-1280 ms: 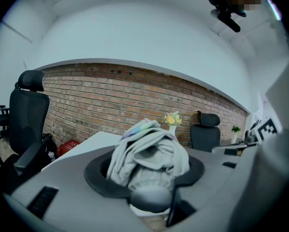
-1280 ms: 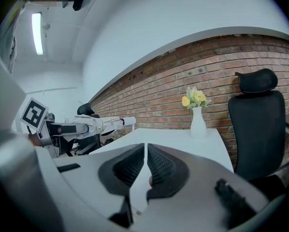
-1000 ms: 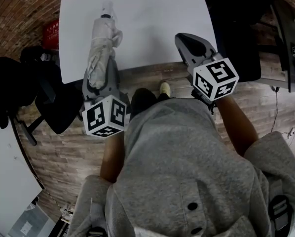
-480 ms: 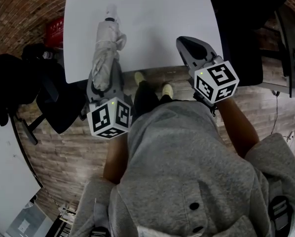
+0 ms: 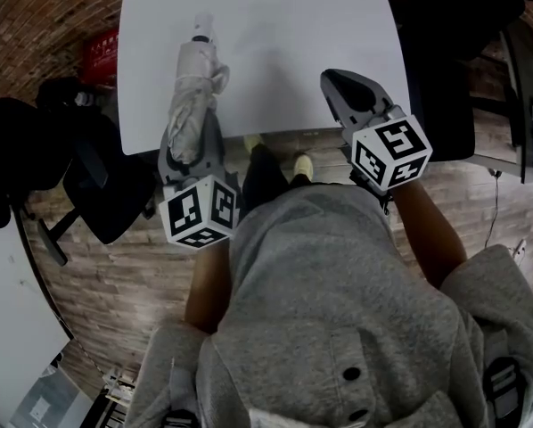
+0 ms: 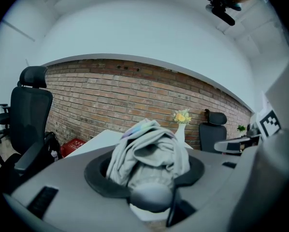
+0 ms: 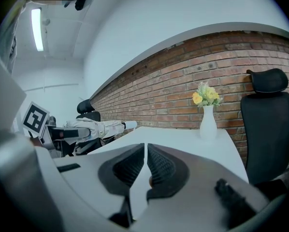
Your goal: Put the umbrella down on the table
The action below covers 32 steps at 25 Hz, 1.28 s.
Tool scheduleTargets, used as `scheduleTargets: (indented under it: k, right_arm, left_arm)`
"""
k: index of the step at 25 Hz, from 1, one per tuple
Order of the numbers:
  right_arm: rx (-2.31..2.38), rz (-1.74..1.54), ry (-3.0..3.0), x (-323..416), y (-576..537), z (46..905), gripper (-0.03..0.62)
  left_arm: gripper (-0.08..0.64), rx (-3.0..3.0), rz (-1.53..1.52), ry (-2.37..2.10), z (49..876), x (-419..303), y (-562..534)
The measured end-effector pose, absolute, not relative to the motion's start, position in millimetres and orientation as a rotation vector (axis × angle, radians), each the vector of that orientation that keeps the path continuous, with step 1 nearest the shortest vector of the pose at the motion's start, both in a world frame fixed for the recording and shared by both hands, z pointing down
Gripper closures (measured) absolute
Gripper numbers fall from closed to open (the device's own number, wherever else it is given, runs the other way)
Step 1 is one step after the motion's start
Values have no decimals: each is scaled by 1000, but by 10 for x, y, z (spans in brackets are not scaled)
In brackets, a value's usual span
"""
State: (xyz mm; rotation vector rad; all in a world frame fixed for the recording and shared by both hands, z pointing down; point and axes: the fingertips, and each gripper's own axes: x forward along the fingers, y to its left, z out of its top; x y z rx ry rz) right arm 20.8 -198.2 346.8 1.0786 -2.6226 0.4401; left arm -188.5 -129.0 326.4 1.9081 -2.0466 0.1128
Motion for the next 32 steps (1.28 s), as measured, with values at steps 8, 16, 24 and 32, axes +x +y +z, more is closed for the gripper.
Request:
scheduleTargets:
  k: [8,16,24,32]
  right_arm:
    - [1049,449,-2606,186,-1962,3579,558]
    - [1029,471,-2593,186,-1914,3694,558]
    - [1021,490,-2572,255,-1904,3775,558]
    - [1011,505,-2554,258,-1917,3855,558]
  left_arm:
    - [331,1886,142,-2042,3417,-1930,-1316]
    - [331,1868,166,-2035,3617,-1911,-1307]
    - [331,1892,193,-2023,3764,-1851,-1358]
    - [331,1901,224,-1999,3925,-1796,-1417]
